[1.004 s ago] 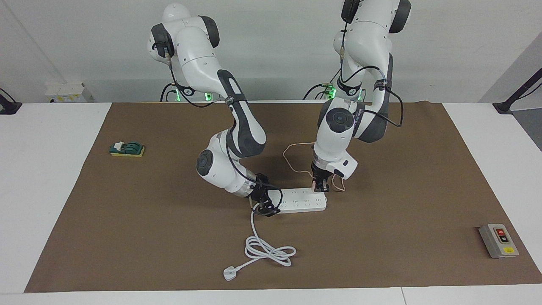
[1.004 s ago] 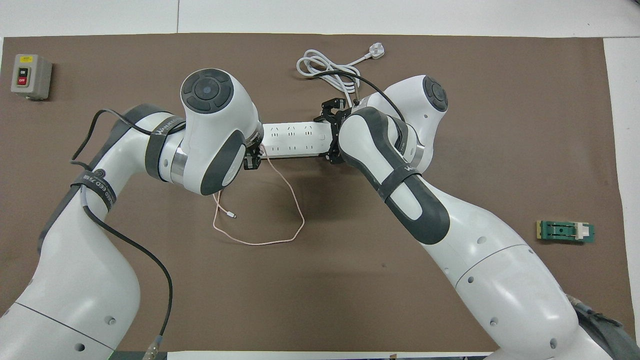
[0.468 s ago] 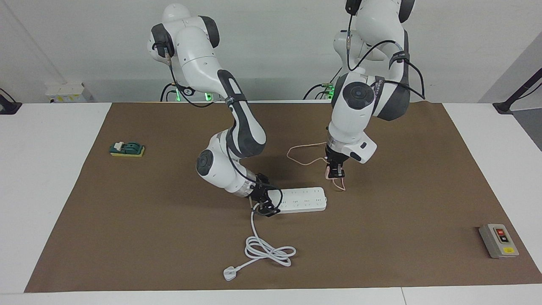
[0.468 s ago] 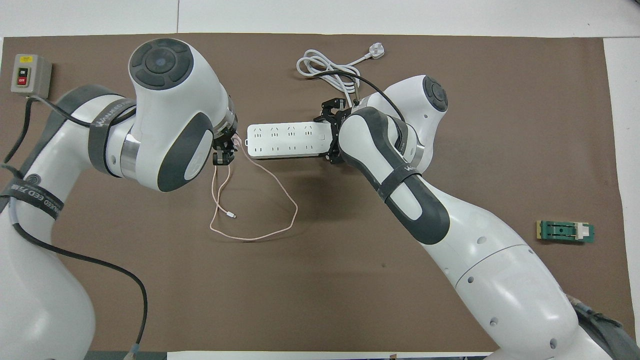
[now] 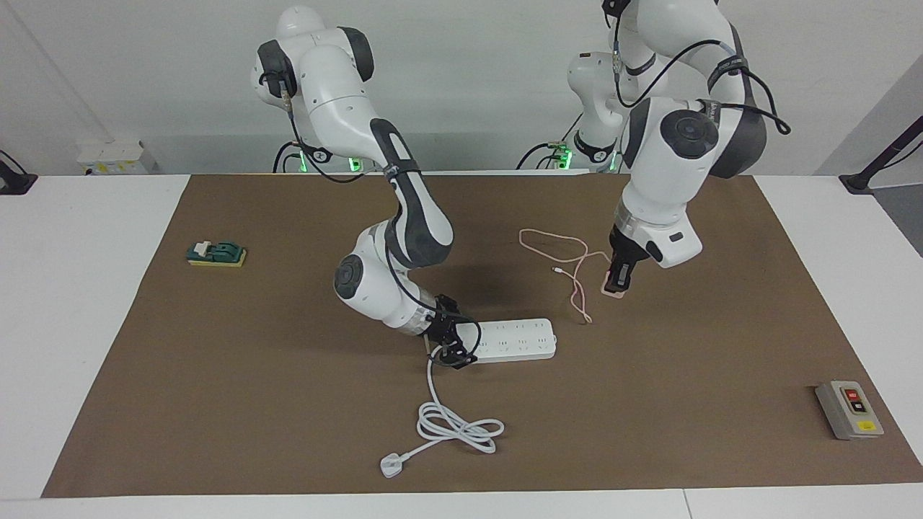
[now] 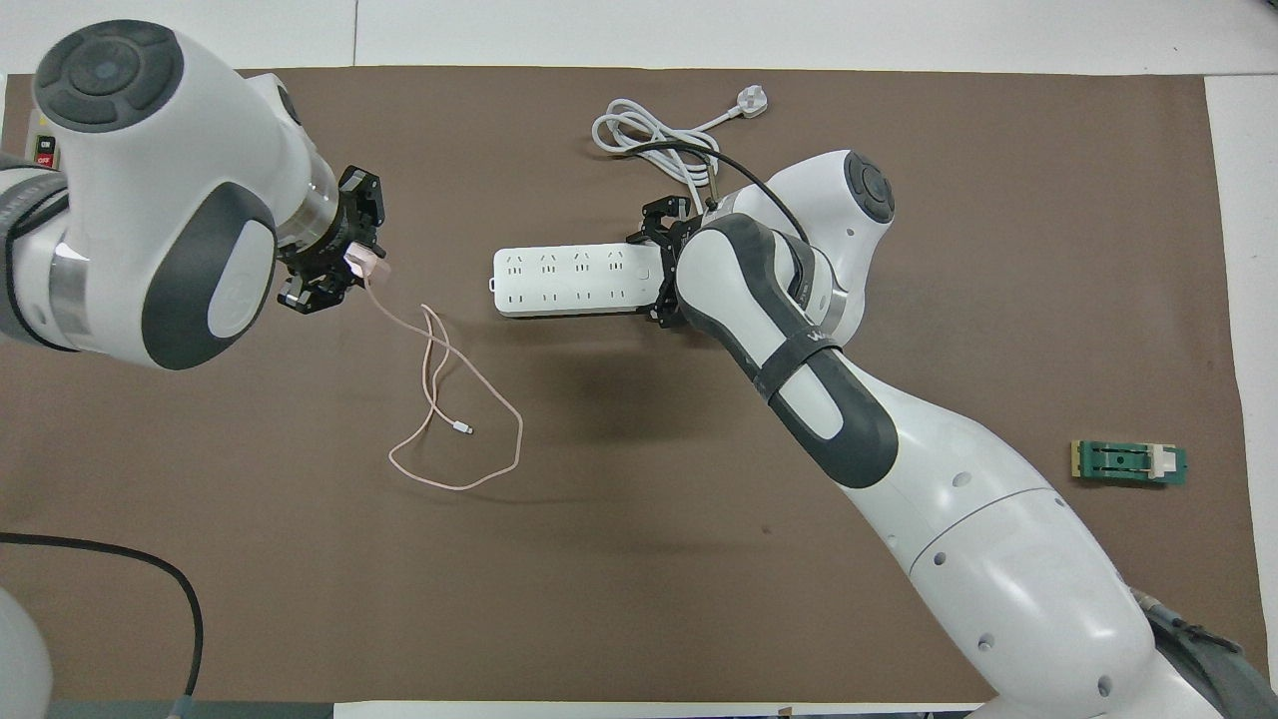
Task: Unplug charger and place it aside
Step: 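Pull the pink charger away from the strip with the left gripper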
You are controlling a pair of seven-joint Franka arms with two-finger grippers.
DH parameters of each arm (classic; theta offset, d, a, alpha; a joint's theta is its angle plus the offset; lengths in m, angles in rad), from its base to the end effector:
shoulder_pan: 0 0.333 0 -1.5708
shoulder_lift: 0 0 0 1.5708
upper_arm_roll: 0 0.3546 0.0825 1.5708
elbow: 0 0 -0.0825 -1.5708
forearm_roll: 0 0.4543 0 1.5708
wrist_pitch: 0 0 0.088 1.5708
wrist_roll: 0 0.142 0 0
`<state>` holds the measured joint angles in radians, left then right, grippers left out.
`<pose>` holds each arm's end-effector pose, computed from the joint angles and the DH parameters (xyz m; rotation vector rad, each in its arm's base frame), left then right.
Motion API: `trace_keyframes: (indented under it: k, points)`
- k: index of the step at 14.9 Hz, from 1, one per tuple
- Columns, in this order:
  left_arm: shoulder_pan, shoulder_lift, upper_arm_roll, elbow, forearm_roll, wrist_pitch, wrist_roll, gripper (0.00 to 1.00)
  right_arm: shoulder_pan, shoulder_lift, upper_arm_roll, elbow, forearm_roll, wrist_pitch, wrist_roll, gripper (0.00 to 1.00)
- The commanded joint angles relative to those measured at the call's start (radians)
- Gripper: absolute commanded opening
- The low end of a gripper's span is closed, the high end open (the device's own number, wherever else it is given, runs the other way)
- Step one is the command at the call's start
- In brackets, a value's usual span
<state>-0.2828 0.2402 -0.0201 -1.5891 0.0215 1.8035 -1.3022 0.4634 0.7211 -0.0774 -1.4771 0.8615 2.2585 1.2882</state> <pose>0.6779 -0.2080 0.4772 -2.7350 -1.4845 0.0098 0.7396 0.3557 0.2230 -1.9811 1.7099 0.5706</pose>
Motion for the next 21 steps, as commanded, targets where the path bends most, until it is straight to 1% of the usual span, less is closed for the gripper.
trace_keyframes:
  k: [1, 2, 5, 7, 10, 14, 15, 17, 18, 20, 21]
  points:
    - [0.048, -0.100, -0.006, -0.125, 0.000, -0.032, 0.303, 0.00, -0.003, 0.044, 0.004, 0.047, 0.036, 0.093, -0.018, 1.00]
    - [0.074, -0.133, -0.006, -0.168, 0.000, -0.021, 0.392, 0.00, -0.003, 0.040, 0.004, 0.047, 0.034, 0.092, -0.017, 1.00]
    - [0.148, -0.202, -0.006, -0.254, 0.000, -0.012, 0.657, 0.00, -0.006, 0.034, 0.004, 0.047, 0.033, 0.084, -0.016, 1.00]
    - [0.200, -0.252, -0.006, -0.334, -0.003, 0.022, 0.823, 0.00, -0.009, 0.031, 0.004, 0.046, 0.033, 0.081, -0.015, 1.00]
    - [0.260, -0.338, -0.006, -0.493, -0.032, 0.117, 0.983, 0.00, -0.012, 0.020, 0.002, 0.032, 0.031, 0.081, -0.015, 1.00]
    - [0.349, -0.412, -0.006, -0.639, -0.087, 0.155, 1.243, 0.00, -0.017, 0.014, 0.002, 0.032, 0.031, 0.076, -0.012, 1.00]
    - [0.368, -0.435, -0.006, -0.691, -0.097, 0.184, 1.300, 0.00, -0.017, 0.009, 0.002, 0.031, 0.030, 0.076, -0.012, 1.00]
    - [0.384, -0.476, -0.006, -0.782, -0.127, 0.246, 1.376, 0.00, -0.017, 0.004, -0.001, 0.024, 0.028, 0.078, -0.012, 1.00]
    - [0.384, -0.489, -0.006, -0.807, -0.140, 0.255, 1.385, 0.00, -0.016, 0.003, -0.002, 0.023, 0.027, 0.076, -0.012, 1.00]
    - [0.378, -0.493, -0.006, -0.825, -0.150, 0.258, 1.387, 0.00, -0.016, -0.012, -0.004, 0.011, 0.025, 0.075, -0.010, 1.00]
    - [0.373, -0.493, -0.006, -0.836, -0.184, 0.261, 1.388, 0.00, -0.017, -0.022, -0.005, 0.006, 0.025, 0.072, -0.010, 1.00]
